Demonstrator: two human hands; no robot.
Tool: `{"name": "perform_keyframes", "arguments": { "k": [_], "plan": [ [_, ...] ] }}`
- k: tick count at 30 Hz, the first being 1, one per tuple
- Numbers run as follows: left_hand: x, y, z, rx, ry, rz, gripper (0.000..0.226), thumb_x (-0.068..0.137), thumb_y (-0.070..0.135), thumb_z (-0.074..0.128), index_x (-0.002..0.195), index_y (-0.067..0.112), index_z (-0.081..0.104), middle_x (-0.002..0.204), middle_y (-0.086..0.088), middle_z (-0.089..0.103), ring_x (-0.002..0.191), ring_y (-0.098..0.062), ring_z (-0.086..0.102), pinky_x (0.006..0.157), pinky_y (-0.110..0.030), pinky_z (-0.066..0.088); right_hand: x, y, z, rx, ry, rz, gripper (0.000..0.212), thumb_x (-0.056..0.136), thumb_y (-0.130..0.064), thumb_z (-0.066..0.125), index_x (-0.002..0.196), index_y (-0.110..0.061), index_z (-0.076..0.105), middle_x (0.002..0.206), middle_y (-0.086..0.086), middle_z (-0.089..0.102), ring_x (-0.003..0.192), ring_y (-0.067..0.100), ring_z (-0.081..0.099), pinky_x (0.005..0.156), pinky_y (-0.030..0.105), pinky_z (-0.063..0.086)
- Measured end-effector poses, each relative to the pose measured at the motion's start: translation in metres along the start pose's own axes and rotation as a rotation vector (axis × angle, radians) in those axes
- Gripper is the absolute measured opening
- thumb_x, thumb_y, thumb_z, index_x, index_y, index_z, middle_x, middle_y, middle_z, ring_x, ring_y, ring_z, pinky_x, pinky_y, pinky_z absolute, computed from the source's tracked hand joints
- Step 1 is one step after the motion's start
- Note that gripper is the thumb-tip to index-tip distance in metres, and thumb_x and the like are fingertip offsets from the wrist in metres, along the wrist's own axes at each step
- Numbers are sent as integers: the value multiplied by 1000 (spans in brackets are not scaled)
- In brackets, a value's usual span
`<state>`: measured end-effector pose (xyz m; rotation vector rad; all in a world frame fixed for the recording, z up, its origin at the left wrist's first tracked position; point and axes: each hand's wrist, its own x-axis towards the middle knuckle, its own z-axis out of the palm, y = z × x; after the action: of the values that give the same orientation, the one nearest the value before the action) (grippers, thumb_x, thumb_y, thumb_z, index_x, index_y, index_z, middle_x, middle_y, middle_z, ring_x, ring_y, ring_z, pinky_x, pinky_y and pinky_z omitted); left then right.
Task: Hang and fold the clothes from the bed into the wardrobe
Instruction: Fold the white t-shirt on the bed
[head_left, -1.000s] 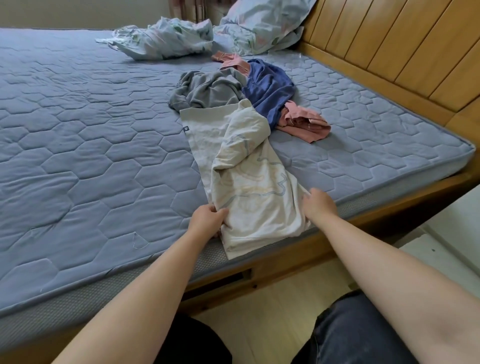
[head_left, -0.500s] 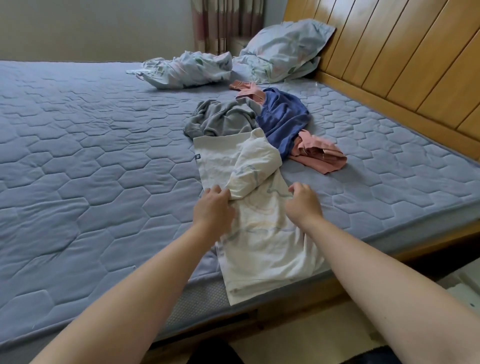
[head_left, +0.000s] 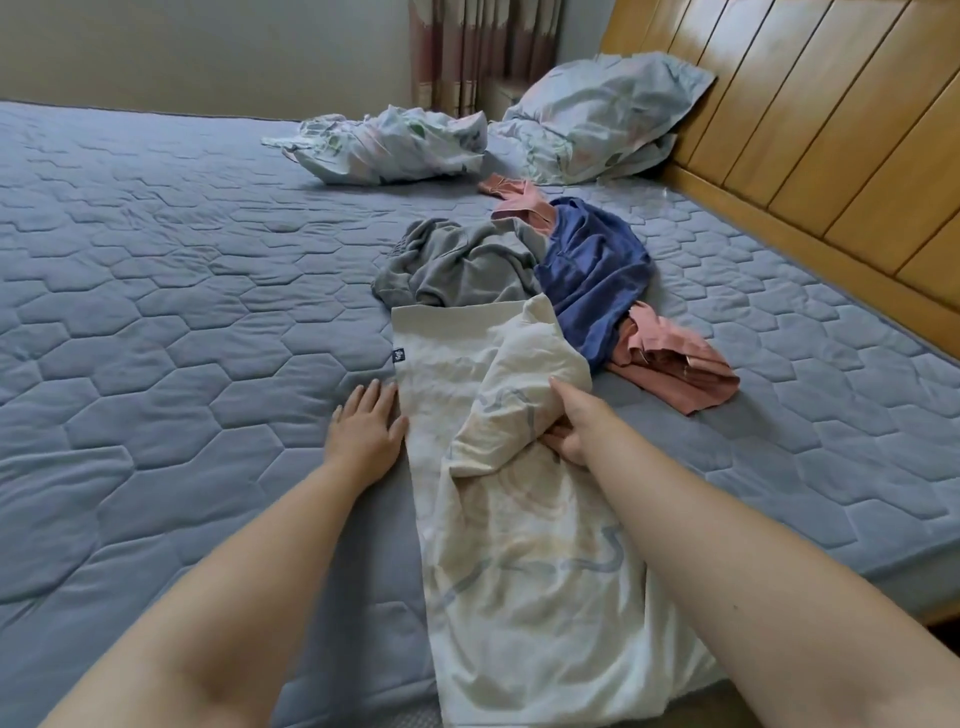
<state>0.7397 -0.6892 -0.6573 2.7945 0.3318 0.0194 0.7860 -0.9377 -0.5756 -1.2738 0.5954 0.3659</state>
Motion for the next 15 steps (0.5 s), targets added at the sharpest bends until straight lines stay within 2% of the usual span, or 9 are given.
{"name": "perform_keyframes", "arguments": {
  "k": [3, 5, 8, 9, 11, 13, 15],
  "plan": [
    [0, -10, 13, -42, 121, 41, 57, 99, 41, 35, 151, 24, 21, 160, 1, 14, 147, -17, 9, 118, -40, 10, 16, -1, 15, -46, 162, -33, 52, 80, -29, 73, 124, -8, 54, 120, 12, 61, 100, 30, 61, 90, 46, 52],
    [2, -11, 17, -109, 226, 52, 53, 98, 35, 40, 148, 20, 32, 157, -1, 24, 146, -18, 16, 117, -39, 13, 19, -5, 29, -109, 293, -155, 49, 79, -29, 72, 119, -6, 57, 115, 11, 63, 97, 29, 61, 92, 44, 51],
    [5, -10, 11, -242, 326, 31, 53, 93, 32, 36, 140, 10, 47, 150, -9, 37, 142, -22, 28, 117, -36, 18, 11, -12, 66, -146, 310, -323, 40, 80, -26, 66, 115, -6, 63, 108, 8, 67, 96, 28, 63, 92, 41, 52],
    [5, -10, 9, -281, 351, 26, 56, 89, 31, 35, 137, 6, 50, 148, -11, 41, 140, -24, 32, 117, -36, 21, 7, -14, 81, -163, 262, -348, 37, 81, -27, 65, 112, -7, 64, 104, 7, 67, 95, 29, 63, 91, 42, 52],
    [6, -11, 6, -356, 388, 21, 56, 87, 28, 36, 132, 2, 54, 143, -14, 47, 137, -26, 38, 116, -35, 24, 2, -14, 110, -141, 30, -356, 27, 86, -29, 63, 103, -8, 64, 96, 10, 65, 94, 32, 64, 88, 47, 54],
    [6, -14, 5, -427, 390, 14, 54, 87, 26, 37, 131, 1, 55, 141, -13, 49, 135, -26, 41, 115, -31, 23, 2, -12, 127, -151, -188, -389, 17, 94, -29, 56, 98, -13, 59, 100, 7, 62, 101, 28, 62, 87, 47, 54],
    [6, -15, 4, -457, 384, 15, 53, 87, 27, 37, 131, 2, 55, 140, -12, 51, 134, -25, 42, 114, -27, 22, 9, -14, 130, -329, -183, -545, 18, 97, -27, 49, 106, -13, 55, 105, 2, 59, 107, 22, 59, 92, 43, 51]
  ]
}}
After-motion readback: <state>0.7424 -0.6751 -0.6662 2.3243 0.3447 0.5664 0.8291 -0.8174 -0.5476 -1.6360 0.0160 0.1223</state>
